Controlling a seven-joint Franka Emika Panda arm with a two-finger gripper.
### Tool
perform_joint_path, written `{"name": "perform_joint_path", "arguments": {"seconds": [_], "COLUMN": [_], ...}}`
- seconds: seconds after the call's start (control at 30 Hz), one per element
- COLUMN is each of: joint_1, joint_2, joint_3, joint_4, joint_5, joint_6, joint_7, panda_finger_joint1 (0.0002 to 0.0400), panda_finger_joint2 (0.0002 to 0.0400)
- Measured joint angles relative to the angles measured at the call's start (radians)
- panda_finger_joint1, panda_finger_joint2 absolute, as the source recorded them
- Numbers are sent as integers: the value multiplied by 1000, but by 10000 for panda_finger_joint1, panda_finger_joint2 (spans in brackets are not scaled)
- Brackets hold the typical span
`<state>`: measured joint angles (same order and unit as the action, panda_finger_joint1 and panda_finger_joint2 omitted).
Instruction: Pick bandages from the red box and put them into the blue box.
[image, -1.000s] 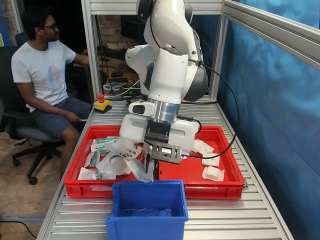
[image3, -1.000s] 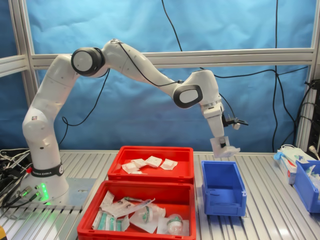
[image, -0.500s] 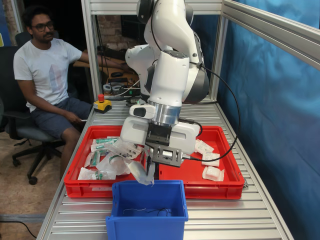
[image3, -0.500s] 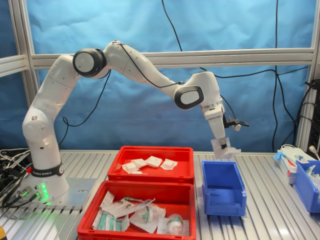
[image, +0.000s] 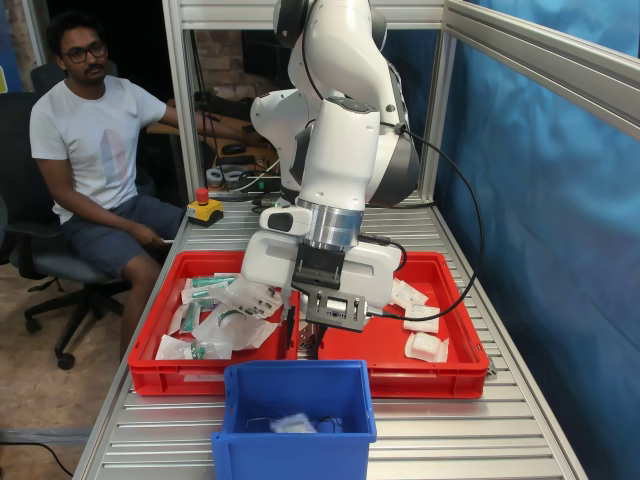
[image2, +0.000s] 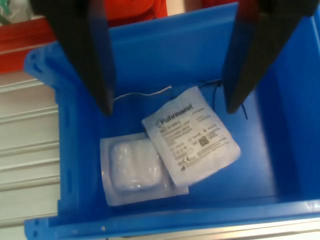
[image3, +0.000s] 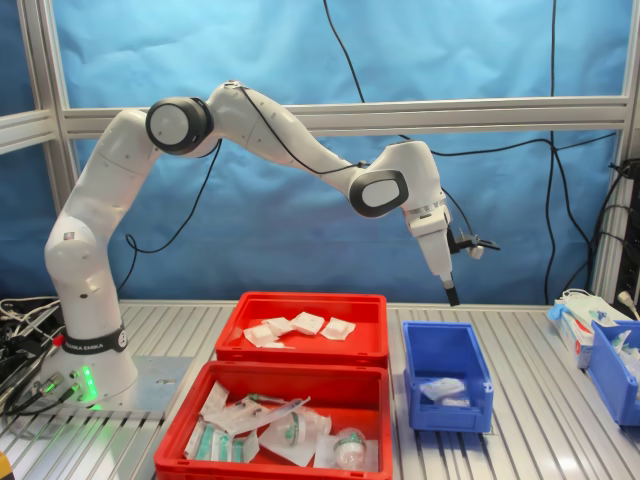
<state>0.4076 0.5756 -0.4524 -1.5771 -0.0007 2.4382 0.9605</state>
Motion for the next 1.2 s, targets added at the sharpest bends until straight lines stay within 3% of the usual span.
{"name": "perform_joint_path", "arguments": {"seconds": [0.03, 0.07, 0.2, 0.23, 0.33, 0.37, 0.5, 0.53, 0.63, 0.67, 0.83, 0.87, 1.2], "joint_1": [0, 0, 0, 0, 0, 0, 0, 0, 0, 0, 0, 0, 0], "joint_2": [0, 0, 0, 0, 0, 0, 0, 0, 0, 0, 0, 0, 0], "joint_3": [0, 0, 0, 0, 0, 0, 0, 0, 0, 0, 0, 0, 0], "joint_4": [0, 1, 2, 2, 2, 2, 2, 2, 2, 2, 2, 2, 2], "joint_5": [0, 0, 0, 0, 0, 0, 0, 0, 0, 0, 0, 0, 0], "joint_6": [0, 0, 0, 0, 0, 0, 0, 0, 0, 0, 0, 0, 0], "joint_7": [0, 0, 0, 0, 0, 0, 0, 0, 0, 0, 0, 0, 0], "panda_finger_joint1": [114, 164, 164, 214, 214, 264, 264, 314, 314, 364, 364, 393, 400], "panda_finger_joint2": [114, 164, 164, 214, 214, 264, 264, 314, 314, 364, 364, 393, 400]}}
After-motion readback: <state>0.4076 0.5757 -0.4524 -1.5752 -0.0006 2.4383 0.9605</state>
